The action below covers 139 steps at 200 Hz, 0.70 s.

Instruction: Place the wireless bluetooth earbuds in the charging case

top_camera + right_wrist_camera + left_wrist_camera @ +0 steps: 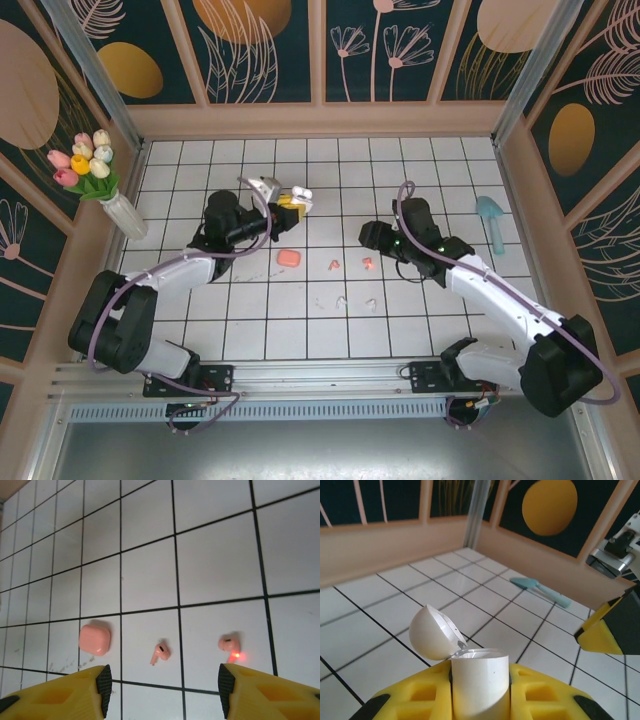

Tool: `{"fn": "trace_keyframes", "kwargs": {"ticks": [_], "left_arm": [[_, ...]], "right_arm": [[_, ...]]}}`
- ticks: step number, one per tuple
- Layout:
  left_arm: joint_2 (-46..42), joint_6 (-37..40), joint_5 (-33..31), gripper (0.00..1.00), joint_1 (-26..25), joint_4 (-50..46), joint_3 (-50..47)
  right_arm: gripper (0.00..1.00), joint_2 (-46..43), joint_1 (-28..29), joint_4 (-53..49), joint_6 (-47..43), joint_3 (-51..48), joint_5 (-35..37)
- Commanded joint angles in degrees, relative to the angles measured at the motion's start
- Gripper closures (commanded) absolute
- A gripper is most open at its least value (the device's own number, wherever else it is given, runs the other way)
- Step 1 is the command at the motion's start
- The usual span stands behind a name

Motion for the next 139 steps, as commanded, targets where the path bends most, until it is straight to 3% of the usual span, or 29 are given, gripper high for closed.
{"fn": "trace_keyframes", "kwargs": {"ticks": [1,22,56,92,139], "left_arm": [[-1.5,-0.3,-5.5,1.00,-0.4,16.3,-2.8],[-1.6,-2.3,-8.6,1.00,-0.4,20.1,-5.3],[-1.0,-4.8,-10.4,1.00,-0.6,37.7,-12.3],[-0.4,-5.1,-11.4,1.00,-0.8,44.9,-14.5],[0.4,-4.8,-12.3,1.00,-0.8,47.4,-15.0]], "right_arm": [[0.39,-2.5,1.7,-2.1,6.3,-1.9,6.0],[0.39,-2.4,3.4,-3.3,7.6,-2.8,6.8],[0.40,-0.7,7.6,-6.4,11.2,-4.2,8.8],[0.40,3.0,15.4,-6.5,19.7,-4.5,11.9],[0.40,14.6,25.0,-10.4,30.4,1.6,16.7]]}}
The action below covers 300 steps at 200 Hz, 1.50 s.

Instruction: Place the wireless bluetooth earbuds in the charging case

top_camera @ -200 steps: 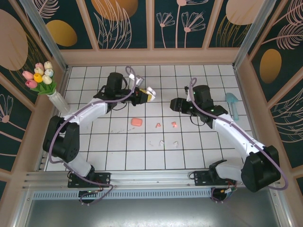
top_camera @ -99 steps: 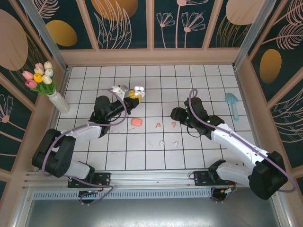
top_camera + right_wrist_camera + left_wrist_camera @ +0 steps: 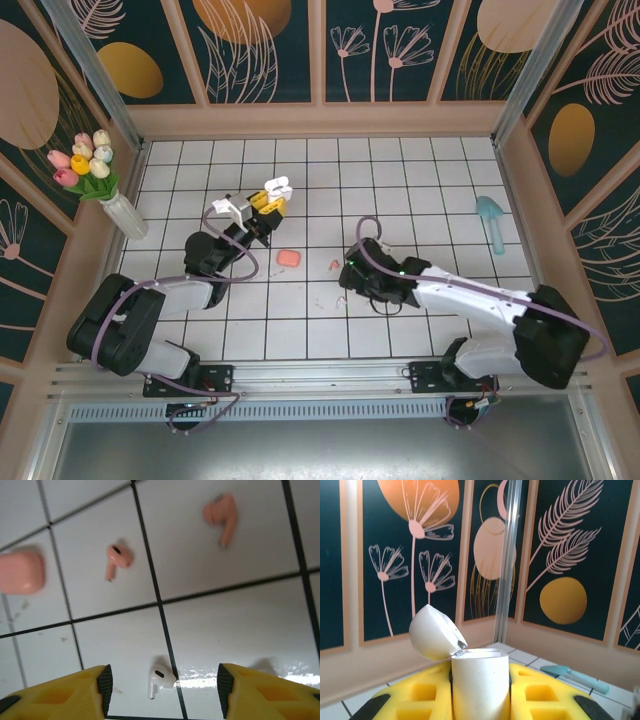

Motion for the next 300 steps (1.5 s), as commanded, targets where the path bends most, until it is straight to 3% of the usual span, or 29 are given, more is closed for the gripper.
{"fn": "trace_keyframes", "kwargs": {"ticks": [1,44,131,300], "left_arm": [[0.6,-0.6,-1.3,1.00,-0.4,6.1,-0.6],[0.7,0.0,-3.2,1.00,-0.4,8.7,-2.6],[1.4,-0.7,-6.7,1.00,-0.4,13.5,-3.8],[0.4,-1.4,-5.9,1.00,-0.4,14.4,-4.6]], "right_arm": [[0.40,5.2,3.7,-4.3,8.5,4.3,4.8],[0.40,14.1,8.1,-9.5,16.7,9.7,7.3],[0.41,16.9,9.3,-7.7,24.4,8.9,5.2],[0.55,21.4,9.3,-5.0,23.9,9.7,4.2]]}}
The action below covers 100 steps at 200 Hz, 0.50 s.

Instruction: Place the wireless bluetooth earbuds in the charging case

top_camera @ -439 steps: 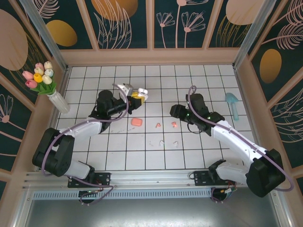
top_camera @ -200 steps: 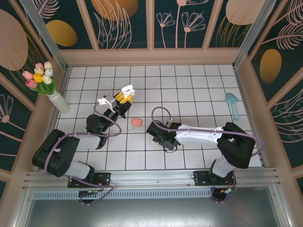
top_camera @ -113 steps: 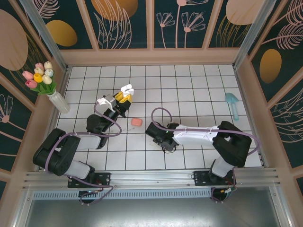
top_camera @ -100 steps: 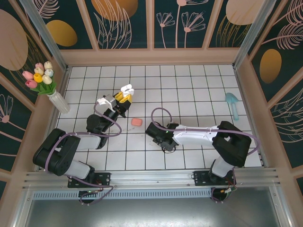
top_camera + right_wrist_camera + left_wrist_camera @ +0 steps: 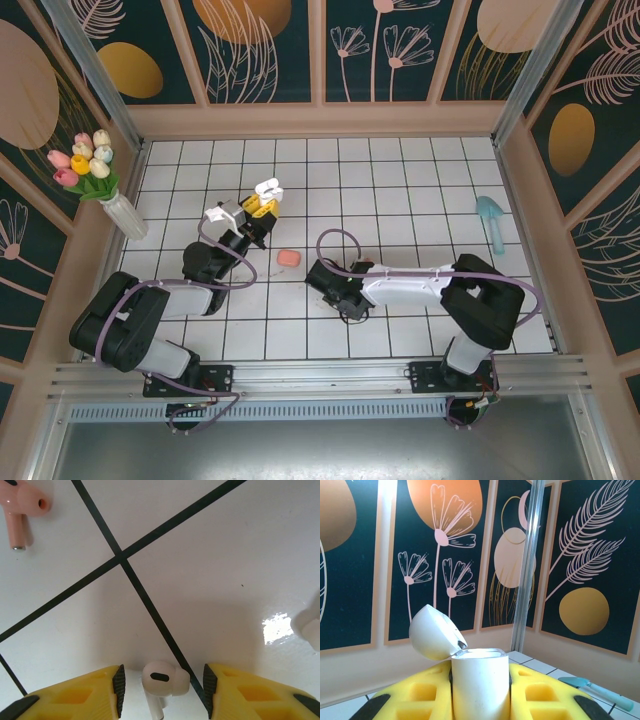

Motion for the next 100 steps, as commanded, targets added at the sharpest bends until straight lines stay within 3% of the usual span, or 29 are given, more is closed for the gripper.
{"fn": "trace_keyframes", "kwargs": {"ticks": [1,100], "left_arm": [[-0.9,-1.2,-0.1,1.00,-0.3,8.0,-0.6],[-0.5,-1.8,0.2,1.00,-0.3,8.3,-0.5]], "right_arm": [[0.55,1.8,0.3,-0.5,-0.2,1.0,-0.3],[0.68,3.9,0.6,-0.7,-3.7,3.4,0.2]]}}
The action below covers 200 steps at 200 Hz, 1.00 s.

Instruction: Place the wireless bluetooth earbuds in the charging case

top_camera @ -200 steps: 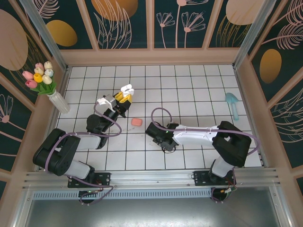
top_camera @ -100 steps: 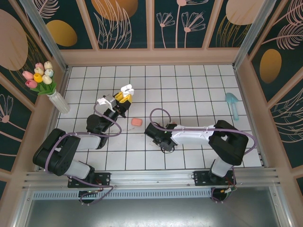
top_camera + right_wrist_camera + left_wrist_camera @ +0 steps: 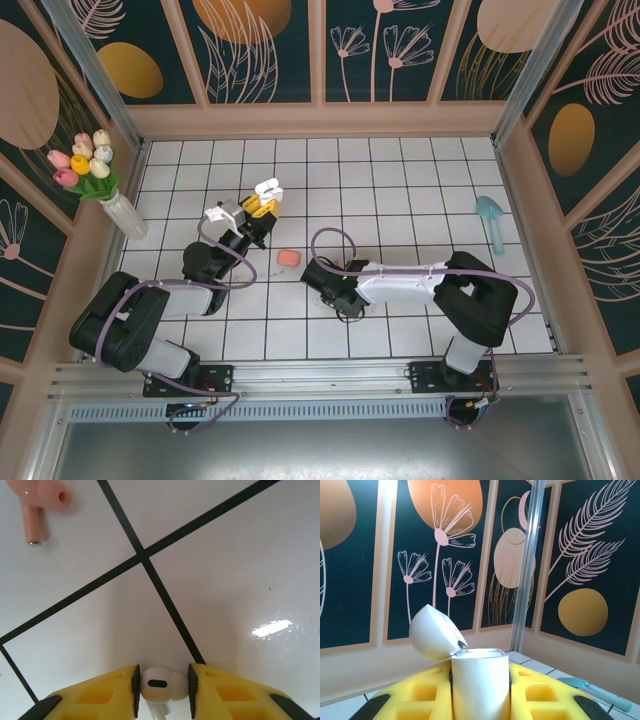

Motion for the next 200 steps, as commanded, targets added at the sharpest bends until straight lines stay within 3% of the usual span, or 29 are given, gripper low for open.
{"fn": "trace_keyframes", "kwargs": {"ticks": [1,75,200], "left_arm": [[-0.5,-1.2,0.2,1.00,-0.3,8.2,-0.5],[-0.9,-1.3,1.1,1.00,-0.3,7.0,-0.2],[-2.7,2.1,4.6,1.00,-0.3,1.1,2.2]], "right_arm": [[0.68,1.5,0.5,-0.5,-1.6,1.1,0.3],[0.73,-0.4,0.5,1.1,-7.7,1.0,3.5],[0.72,-15.0,-1.5,7.8,-18.8,-0.5,13.8]]}}
